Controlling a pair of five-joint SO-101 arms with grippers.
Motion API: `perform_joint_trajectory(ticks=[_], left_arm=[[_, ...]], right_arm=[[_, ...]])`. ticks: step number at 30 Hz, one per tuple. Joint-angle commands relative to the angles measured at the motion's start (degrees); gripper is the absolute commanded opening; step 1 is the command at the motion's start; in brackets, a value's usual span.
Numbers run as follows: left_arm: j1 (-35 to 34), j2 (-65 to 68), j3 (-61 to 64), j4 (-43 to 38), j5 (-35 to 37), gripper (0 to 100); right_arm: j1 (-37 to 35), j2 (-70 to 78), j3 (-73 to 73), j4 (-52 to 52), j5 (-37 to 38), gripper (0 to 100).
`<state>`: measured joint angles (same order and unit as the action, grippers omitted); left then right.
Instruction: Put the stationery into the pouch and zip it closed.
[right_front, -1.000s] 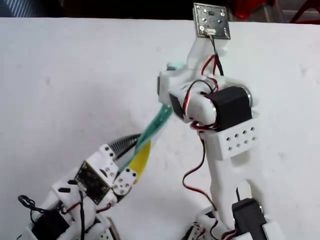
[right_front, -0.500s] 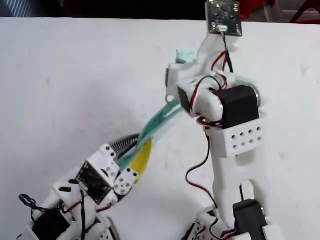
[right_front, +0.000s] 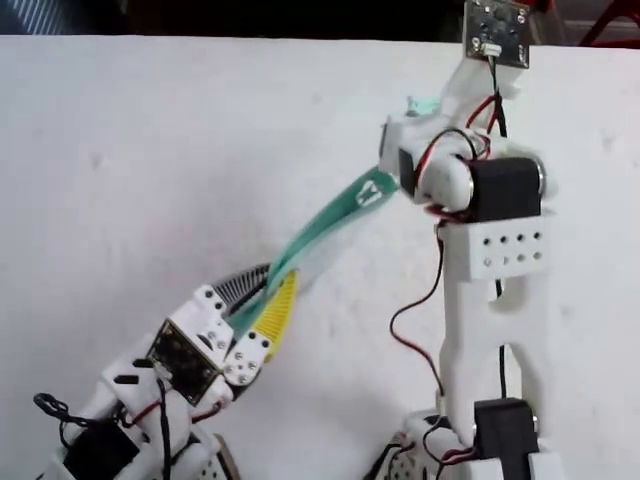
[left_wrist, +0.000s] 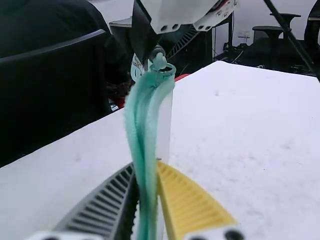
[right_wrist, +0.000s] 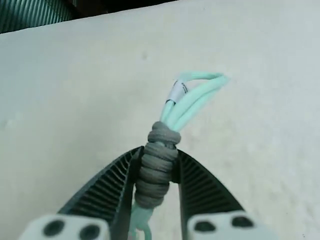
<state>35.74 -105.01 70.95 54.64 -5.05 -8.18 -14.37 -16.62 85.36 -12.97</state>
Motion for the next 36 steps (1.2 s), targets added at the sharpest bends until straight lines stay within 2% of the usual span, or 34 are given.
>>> perform_joint_trajectory(ticks=[1,9,17,23,36], left_arm=[[-1.1,0.7,-0.2,1.0,-0.4,2],[-1.1,0.7,-0.2,1.0,-0.4,2],[-1.1,0.7,-0.2,1.2,-0.4,2],[-1.1,0.7,-2.4,3.6,-0.4,2],[-1.2,0.7,-2.4,3.9,-0.4,2]], right_arm=[[4.0,-1.5,2.5,-5.4,0.9,1.8],[10.4,-1.4,8.4,-13.5,4.0,1.8],[9.5,-1.2,8.9,-14.8,4.0,1.8],[12.2,-0.3,9.1,-18.4,4.0,1.8],[12.4,4.1,9.0,-20.7,3.9,1.8]])
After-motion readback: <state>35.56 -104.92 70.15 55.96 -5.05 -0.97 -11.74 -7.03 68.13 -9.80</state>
